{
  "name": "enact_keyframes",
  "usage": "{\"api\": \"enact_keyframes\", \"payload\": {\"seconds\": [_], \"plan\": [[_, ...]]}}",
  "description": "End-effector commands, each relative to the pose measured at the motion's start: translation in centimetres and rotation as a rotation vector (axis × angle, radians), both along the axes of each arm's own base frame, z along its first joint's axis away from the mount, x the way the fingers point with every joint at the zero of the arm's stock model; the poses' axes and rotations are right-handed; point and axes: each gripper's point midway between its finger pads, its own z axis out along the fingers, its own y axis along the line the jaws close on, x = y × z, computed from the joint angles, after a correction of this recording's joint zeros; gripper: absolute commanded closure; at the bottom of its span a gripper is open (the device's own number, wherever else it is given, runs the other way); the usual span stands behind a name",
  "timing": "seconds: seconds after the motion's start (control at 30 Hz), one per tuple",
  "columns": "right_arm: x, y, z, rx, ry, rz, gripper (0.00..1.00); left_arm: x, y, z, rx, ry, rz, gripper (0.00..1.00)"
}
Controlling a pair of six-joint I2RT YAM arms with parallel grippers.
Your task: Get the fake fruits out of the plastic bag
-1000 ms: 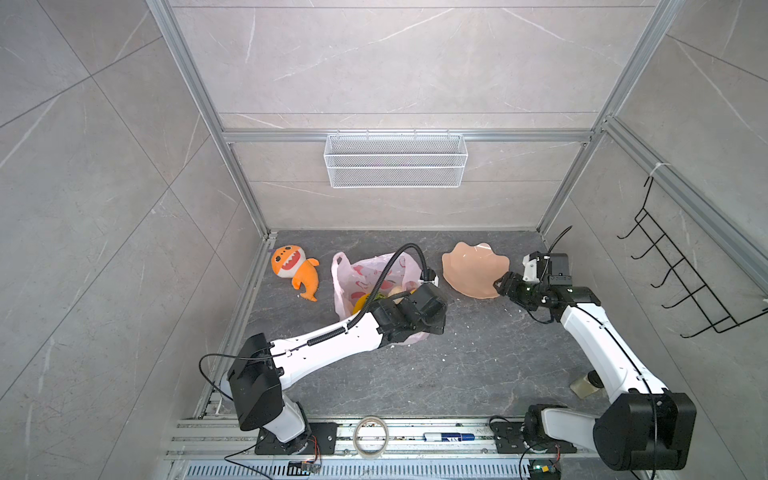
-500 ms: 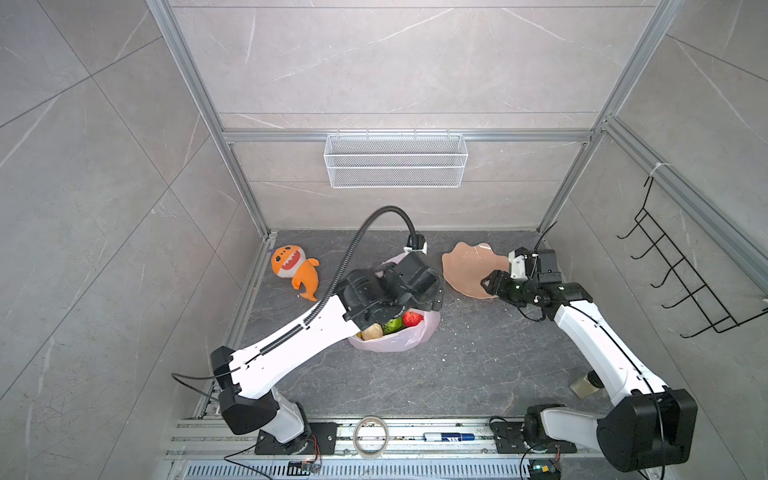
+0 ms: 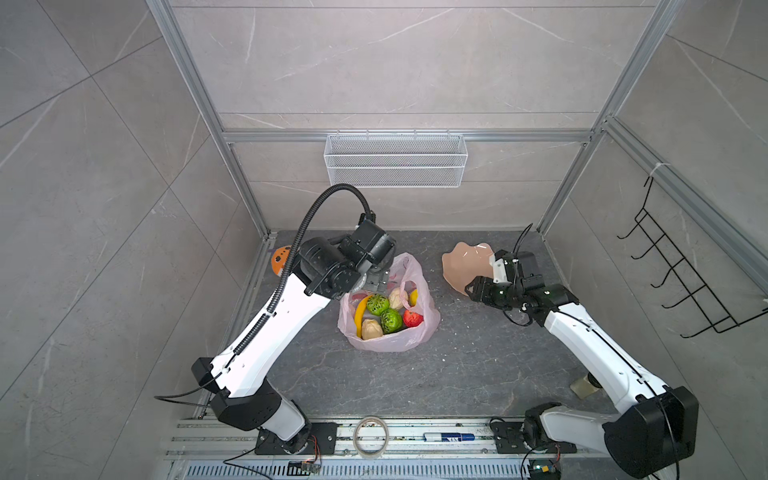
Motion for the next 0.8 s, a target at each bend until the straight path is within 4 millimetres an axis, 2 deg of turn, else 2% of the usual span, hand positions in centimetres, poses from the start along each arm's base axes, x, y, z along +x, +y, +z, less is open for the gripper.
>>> {"api": "enact_keyframes", "payload": {"seconds": [0.0,0.1,0.23,0.43,0.5,0.57,0.67,0.77], "plan": [[-0.7,-0.1,-0.1,-0.012,0.010,-0.016,0.35,0.4,-0.3,-1.5,-0.041,0.065,-0.068,0.08],[-0.6,0.5,0.1,-0.007,0.004,-0.005,0.35,0.9,-0.4,-4.2,-0.027,0.135,-0.066,0.14],[-0.5,1.4,0.3,-0.009,0.003,0.015,0.35,1.5,-0.2,-6.6,-0.025,0.179,-0.048,0.26],[-1.0,4.0,1.5,-0.025,-0.016,0.093,0.36,1.4,-0.4,-8.5,-0.068,0.201,-0.032,0.66],[-1.6,5.5,2.7,-0.027,-0.049,0.140,0.38,1.1,-0.4,-8.7,-0.097,0.191,-0.020,0.78],[-2.5,7.4,4.3,-0.015,-0.088,0.197,0.43,0.5,-0.2,-8.8,-0.142,0.178,-0.001,0.84],[-3.9,10.5,5.7,-0.003,-0.118,0.280,0.53,-1.0,-0.1,-9.4,-0.224,0.168,0.011,0.88],[-5.1,14.0,6.0,-0.018,-0.130,0.359,0.56,-2.7,-0.2,-10.7,-0.308,0.164,0.021,0.90]]}}
